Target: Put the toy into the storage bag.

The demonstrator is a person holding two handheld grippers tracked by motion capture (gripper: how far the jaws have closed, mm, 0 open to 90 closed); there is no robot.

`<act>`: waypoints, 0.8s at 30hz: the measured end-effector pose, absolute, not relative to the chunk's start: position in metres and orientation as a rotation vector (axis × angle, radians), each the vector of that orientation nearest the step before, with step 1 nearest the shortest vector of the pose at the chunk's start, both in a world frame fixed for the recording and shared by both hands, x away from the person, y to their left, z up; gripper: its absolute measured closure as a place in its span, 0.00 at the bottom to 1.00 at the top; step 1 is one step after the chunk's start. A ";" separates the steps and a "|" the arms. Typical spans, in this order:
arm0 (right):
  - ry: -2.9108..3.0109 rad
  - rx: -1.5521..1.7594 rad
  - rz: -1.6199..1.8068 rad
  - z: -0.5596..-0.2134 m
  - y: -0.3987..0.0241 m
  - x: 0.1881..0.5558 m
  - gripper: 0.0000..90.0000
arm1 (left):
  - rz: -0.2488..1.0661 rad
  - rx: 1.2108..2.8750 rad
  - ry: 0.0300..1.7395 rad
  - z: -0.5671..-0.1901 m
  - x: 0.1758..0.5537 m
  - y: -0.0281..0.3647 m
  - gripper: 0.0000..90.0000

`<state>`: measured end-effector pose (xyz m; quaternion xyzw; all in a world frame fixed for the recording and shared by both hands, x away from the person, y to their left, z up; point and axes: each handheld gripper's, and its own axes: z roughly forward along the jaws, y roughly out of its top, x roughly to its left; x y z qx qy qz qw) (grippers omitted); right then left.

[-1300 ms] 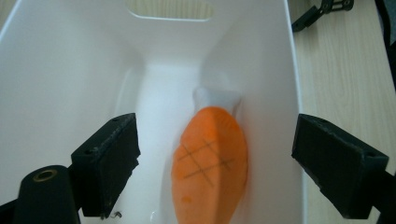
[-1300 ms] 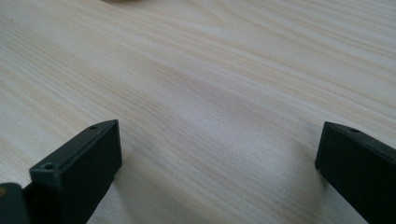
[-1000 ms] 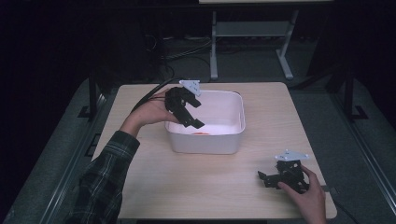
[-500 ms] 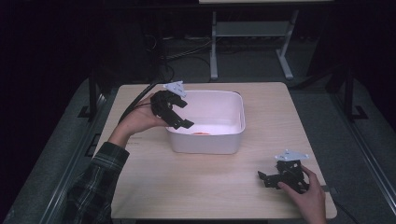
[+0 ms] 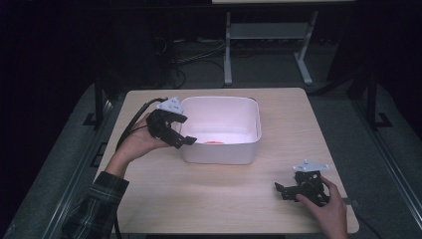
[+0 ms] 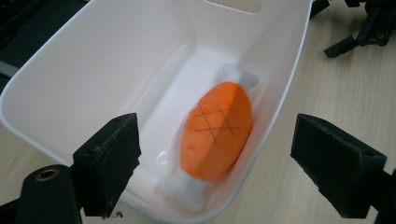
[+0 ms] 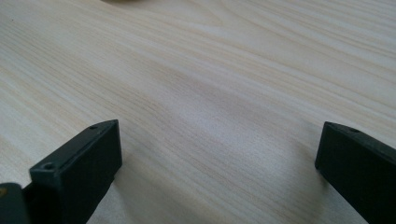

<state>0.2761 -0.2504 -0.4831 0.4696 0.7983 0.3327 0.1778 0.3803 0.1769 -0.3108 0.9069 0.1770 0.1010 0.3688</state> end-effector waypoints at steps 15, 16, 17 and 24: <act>2.257 1.327 0.941 -0.483 -0.250 0.276 0.00 | 0.332 2.256 0.593 -0.334 0.350 0.218 0.17; 2.257 1.328 0.941 -0.483 -0.250 0.276 0.00 | 0.337 2.256 0.601 -0.337 0.349 0.220 0.17; 2.257 1.328 0.942 -0.483 -0.250 0.276 0.00 | 0.335 2.254 0.608 -0.340 0.347 0.222 0.17; 2.256 1.331 0.942 -0.483 -0.250 0.276 0.00 | 0.338 2.239 0.644 -0.358 0.336 0.234 0.17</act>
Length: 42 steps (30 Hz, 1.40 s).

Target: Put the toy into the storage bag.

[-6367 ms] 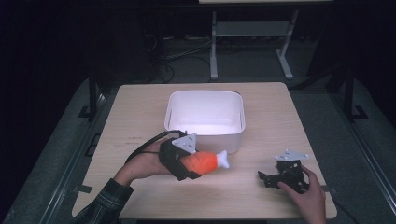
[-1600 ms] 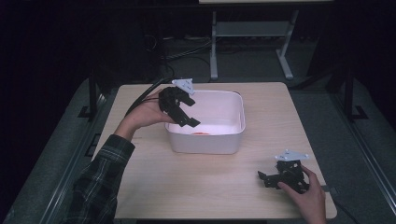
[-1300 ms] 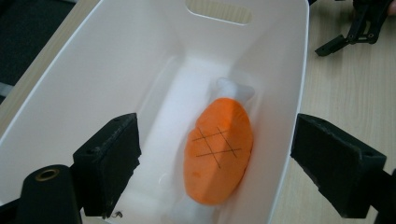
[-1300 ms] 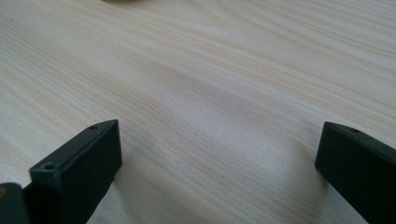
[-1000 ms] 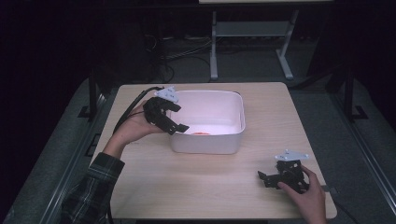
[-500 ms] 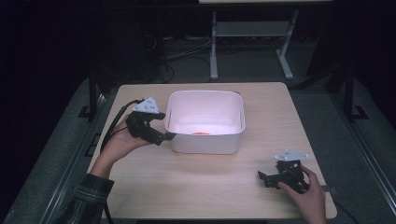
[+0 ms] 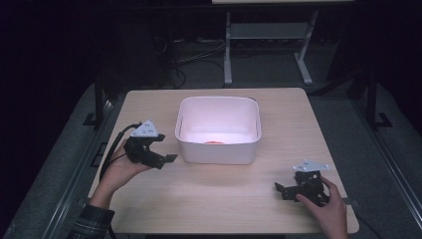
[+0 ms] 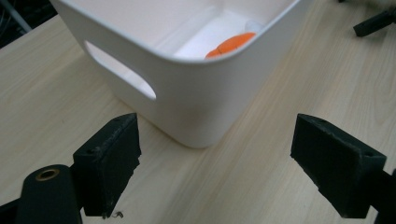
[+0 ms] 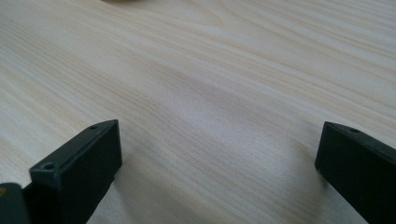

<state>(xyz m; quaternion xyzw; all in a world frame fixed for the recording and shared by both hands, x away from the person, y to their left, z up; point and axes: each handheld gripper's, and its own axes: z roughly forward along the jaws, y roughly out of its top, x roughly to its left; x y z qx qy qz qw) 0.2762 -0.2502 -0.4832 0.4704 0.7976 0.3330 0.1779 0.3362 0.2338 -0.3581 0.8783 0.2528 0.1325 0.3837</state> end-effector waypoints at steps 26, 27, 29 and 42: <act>2.257 1.328 0.940 -0.483 -0.250 0.276 0.00 | 0.404 2.152 0.798 -0.415 0.296 0.263 0.16; 2.257 1.328 0.940 -0.483 -0.250 0.276 0.00 | 0.407 2.157 0.801 -0.417 0.295 0.263 0.16; 2.257 1.329 0.940 -0.483 -0.250 0.276 0.00 | 0.409 2.163 0.808 -0.420 0.293 0.264 0.16; 2.257 1.328 0.940 -0.483 -0.250 0.276 0.00 | 0.443 2.163 0.843 -0.440 0.272 0.270 0.16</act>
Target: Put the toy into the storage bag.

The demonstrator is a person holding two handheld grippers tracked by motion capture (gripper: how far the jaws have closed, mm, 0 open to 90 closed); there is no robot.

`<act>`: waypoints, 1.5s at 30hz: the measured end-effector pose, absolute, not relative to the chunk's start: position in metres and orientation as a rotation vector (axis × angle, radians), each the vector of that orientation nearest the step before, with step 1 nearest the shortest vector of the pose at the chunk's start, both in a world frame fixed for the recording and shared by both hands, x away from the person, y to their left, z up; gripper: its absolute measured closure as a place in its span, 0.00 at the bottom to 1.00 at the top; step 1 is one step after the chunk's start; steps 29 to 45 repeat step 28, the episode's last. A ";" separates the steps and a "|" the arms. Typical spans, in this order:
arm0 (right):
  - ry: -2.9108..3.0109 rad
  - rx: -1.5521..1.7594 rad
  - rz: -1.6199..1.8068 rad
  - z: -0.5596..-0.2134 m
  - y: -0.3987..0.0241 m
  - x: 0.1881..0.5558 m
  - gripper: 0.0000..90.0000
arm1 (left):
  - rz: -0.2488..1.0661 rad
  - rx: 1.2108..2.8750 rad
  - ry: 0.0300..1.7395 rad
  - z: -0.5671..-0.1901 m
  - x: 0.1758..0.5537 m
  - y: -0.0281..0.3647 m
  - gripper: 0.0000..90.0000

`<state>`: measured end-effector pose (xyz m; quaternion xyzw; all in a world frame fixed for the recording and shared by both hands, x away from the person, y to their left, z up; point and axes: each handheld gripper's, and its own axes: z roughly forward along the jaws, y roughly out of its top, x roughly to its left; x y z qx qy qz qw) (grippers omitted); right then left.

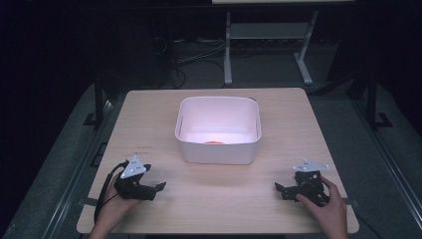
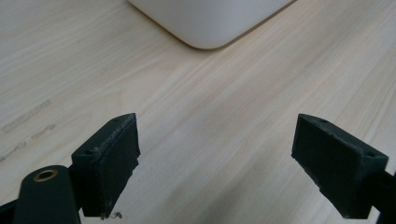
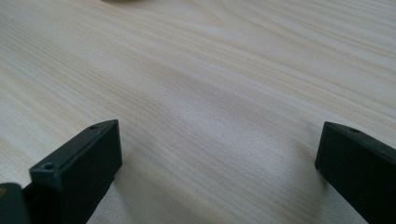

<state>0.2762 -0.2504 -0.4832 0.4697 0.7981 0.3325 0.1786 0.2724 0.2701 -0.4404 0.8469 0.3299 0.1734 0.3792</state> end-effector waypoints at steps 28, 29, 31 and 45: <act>2.256 1.331 0.941 -0.483 -0.250 0.276 0.00 | 0.399 2.187 0.924 -0.475 0.264 0.276 0.15; 2.256 1.331 0.941 -0.483 -0.250 0.276 0.00 | 0.399 2.187 0.924 -0.475 0.264 0.276 0.15; 2.256 1.331 0.941 -0.483 -0.250 0.276 0.00 | 0.399 2.187 0.924 -0.475 0.264 0.276 0.15; 2.256 1.331 0.941 -0.483 -0.250 0.276 0.00 | 0.399 2.187 0.924 -0.475 0.264 0.276 0.15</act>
